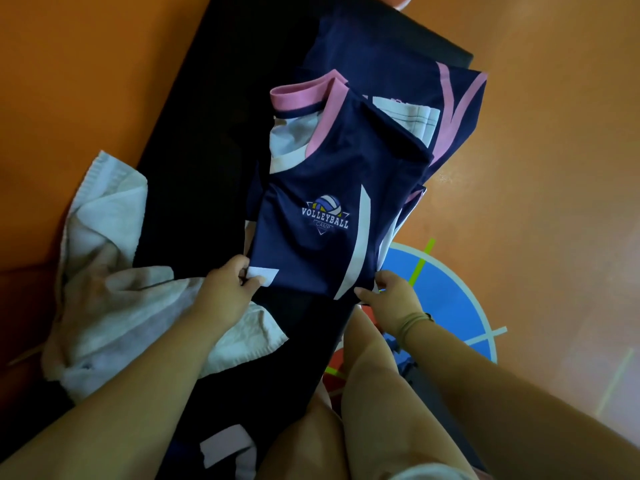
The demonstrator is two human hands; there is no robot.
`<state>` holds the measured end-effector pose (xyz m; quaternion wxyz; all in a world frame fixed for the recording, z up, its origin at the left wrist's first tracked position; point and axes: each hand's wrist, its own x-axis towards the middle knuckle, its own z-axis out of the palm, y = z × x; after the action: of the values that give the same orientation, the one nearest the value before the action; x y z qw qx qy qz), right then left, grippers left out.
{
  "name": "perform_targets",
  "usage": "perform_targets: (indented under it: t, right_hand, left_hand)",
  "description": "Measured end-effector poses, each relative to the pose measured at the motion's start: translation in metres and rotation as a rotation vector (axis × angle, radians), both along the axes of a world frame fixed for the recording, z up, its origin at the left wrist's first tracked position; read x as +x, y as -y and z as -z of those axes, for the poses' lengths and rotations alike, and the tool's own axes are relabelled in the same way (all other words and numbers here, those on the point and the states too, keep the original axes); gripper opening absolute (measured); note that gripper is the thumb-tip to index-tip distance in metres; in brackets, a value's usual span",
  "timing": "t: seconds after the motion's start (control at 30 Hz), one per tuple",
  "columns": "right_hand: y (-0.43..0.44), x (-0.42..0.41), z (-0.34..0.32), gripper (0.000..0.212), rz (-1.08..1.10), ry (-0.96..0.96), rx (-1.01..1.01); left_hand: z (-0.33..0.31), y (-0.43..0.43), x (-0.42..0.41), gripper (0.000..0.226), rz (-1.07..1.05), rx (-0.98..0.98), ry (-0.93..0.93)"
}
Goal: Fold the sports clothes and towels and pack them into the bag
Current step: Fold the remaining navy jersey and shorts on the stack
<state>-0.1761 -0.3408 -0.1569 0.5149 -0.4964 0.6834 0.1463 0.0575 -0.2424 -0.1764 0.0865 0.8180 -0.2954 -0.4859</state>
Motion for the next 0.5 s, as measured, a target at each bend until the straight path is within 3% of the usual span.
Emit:
perform_targets:
  t: [0.17,0.33,0.5]
  right_hand:
    - [-0.010,0.004,-0.004,0.016,0.012,0.087,0.094]
    - [-0.016,0.006,-0.003,0.016,0.033,0.087,0.062]
    - [-0.022,-0.004,-0.009,0.034,0.098,0.084,-0.088]
  left_hand:
    - [0.004,-0.014,0.000,0.009,-0.051,0.021,0.000]
    - [0.003,-0.019,-0.001,0.009,-0.082,0.024,0.023]
    - [-0.011,-0.023,-0.003,0.015,-0.133,-0.059,0.030]
